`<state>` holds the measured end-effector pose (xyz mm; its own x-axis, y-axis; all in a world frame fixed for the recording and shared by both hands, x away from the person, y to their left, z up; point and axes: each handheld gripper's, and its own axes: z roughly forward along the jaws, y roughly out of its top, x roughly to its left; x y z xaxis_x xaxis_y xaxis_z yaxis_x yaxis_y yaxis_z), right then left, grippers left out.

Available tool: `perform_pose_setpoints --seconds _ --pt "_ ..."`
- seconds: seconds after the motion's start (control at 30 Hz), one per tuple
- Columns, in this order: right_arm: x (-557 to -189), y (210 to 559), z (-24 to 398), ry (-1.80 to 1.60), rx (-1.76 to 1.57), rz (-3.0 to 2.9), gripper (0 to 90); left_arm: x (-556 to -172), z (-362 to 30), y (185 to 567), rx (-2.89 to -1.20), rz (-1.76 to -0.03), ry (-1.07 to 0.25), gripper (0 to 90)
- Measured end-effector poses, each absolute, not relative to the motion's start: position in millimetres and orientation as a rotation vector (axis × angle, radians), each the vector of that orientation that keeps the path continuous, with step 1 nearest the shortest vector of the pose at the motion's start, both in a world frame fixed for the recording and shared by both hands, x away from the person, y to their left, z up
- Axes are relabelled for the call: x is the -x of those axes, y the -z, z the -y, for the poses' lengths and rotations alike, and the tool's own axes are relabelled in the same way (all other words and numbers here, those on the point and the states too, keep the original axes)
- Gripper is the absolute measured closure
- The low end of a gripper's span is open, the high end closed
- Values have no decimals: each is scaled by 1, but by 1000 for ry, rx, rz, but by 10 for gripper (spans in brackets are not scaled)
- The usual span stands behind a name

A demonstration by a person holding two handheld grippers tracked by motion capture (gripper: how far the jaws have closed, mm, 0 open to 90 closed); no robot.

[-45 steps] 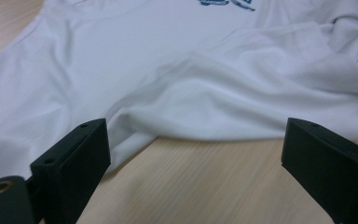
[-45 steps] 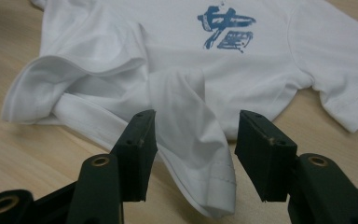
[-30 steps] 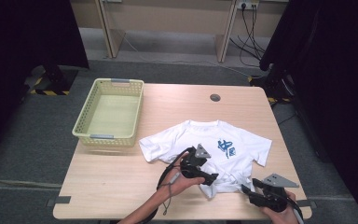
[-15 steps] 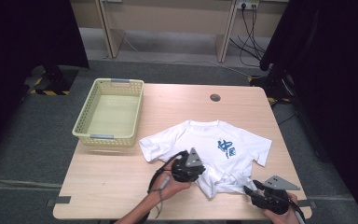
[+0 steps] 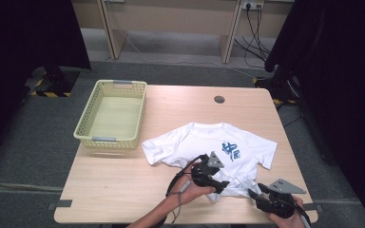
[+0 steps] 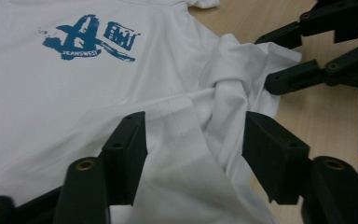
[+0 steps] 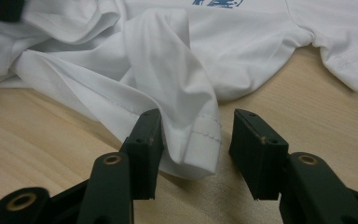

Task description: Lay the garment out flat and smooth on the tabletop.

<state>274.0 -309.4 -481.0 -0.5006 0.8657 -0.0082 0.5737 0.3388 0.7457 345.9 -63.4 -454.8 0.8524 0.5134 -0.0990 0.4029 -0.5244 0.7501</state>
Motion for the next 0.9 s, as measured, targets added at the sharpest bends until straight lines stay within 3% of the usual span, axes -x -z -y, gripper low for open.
perform_pose_setpoints --seconds 0.07,0.1,0.23,0.33,0.67,0.9 --pt "-274 481 310 -985 -1263 -2204 535 -349 74 462 -2222 -673 -199 307" --pt "-274 481 310 -986 -1260 -2204 534 -350 77 466 -2252 -654 -227 329" --pt "-274 482 311 -992 -1253 -2205 534 -351 66 470 -2253 -594 -355 699" --pt "-274 482 312 -998 -1249 -2207 534 -347 48 466 -2221 -570 -393 815" --pt "-269 481 317 -989 -1271 -2198 529 -319 -46 459 -2050 -693 -341 798" --pt "-262 480 316 -952 -1290 -2200 478 -280 -83 475 -1997 -749 -277 760"
